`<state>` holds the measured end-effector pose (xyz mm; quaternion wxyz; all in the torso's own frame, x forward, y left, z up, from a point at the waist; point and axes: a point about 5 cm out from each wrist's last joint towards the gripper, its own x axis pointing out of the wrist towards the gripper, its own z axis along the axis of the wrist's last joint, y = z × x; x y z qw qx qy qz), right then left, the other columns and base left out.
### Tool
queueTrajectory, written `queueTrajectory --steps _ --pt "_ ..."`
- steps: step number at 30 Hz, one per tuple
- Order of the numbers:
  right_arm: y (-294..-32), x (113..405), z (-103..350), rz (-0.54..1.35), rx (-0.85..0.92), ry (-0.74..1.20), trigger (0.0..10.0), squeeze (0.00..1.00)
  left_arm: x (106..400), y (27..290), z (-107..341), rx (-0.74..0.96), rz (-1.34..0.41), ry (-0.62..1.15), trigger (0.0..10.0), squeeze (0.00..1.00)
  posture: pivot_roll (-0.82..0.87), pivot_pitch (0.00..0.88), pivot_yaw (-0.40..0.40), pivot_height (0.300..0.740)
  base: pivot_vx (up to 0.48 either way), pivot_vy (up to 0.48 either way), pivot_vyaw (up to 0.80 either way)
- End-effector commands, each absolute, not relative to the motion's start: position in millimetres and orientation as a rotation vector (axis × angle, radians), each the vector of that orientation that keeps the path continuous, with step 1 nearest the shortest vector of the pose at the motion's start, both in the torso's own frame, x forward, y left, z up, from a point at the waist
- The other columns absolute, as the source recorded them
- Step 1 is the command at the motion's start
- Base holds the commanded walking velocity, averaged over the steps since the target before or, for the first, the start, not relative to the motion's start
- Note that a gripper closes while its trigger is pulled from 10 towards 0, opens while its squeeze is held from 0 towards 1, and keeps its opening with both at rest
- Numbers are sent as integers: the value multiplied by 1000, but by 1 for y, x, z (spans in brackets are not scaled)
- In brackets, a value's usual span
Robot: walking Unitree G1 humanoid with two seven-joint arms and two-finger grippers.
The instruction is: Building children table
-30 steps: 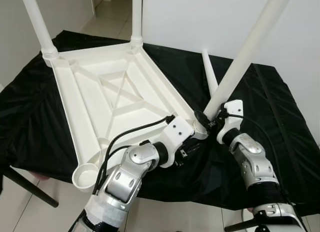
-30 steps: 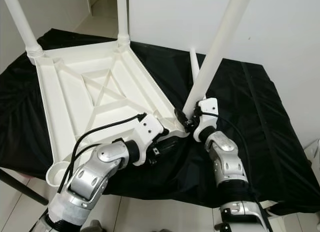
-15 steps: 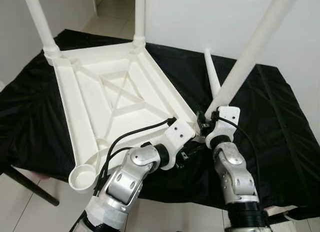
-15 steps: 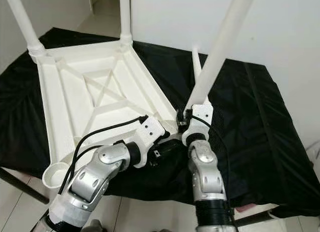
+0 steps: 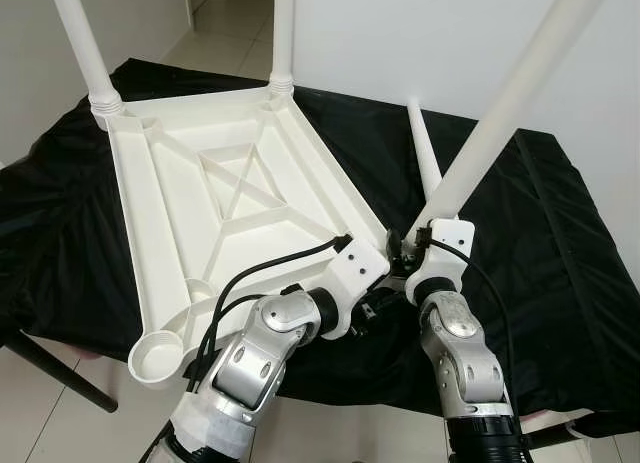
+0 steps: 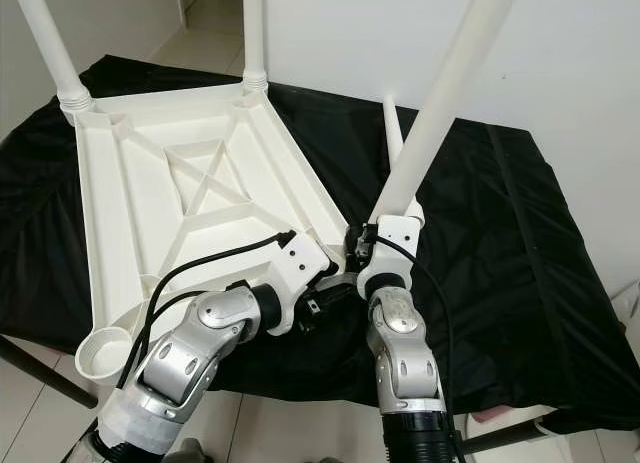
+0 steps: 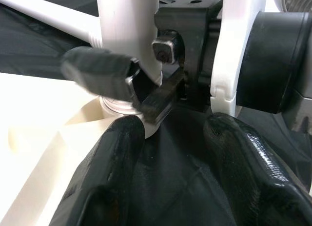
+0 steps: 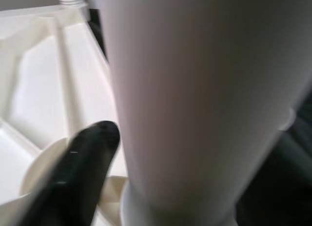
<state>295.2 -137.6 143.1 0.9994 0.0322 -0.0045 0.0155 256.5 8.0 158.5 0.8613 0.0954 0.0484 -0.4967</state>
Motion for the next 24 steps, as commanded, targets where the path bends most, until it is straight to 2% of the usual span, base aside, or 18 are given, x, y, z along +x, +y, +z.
queueTrajectory --steps 1,6,7,9,10,13,16,24 --pt "-144 299 146 45 88 -29 10000 1000 257 7 159 198 -1019 98 10000 0 122 5 -99 740 0 0 0" --pt "-149 305 154 147 97 -54 10000 1000 257 7 159 198 -1017 95 10000 0 121 0 -98 740 0 0 0" --pt "-149 306 156 201 101 -56 10000 0 257 7 159 198 -1017 95 10000 0 121 0 -99 740 0 0 0" --pt "-149 306 156 201 101 -56 10000 0 257 7 159 198 -1017 95 10000 0 121 0 -99 740 0 0 0" --pt "-152 311 159 349 64 -56 10000 0 258 6 160 198 -1016 92 10000 0 121 0 -97 740 0 0 0" --pt "-155 313 157 430 40 -40 10000 0 259 6 160 198 -1016 91 10000 0 120 0 -96 740 0 0 0" --pt "-159 314 148 618 -65 -9 10000 0 260 7 162 200 -1013 87 10000 0 129 4 -92 740 0 0 0" --pt "-167 322 136 672 -163 36 10000 0 260 9 163 199 -1005 88 10000 0 142 21 -89 740 0 0 0"
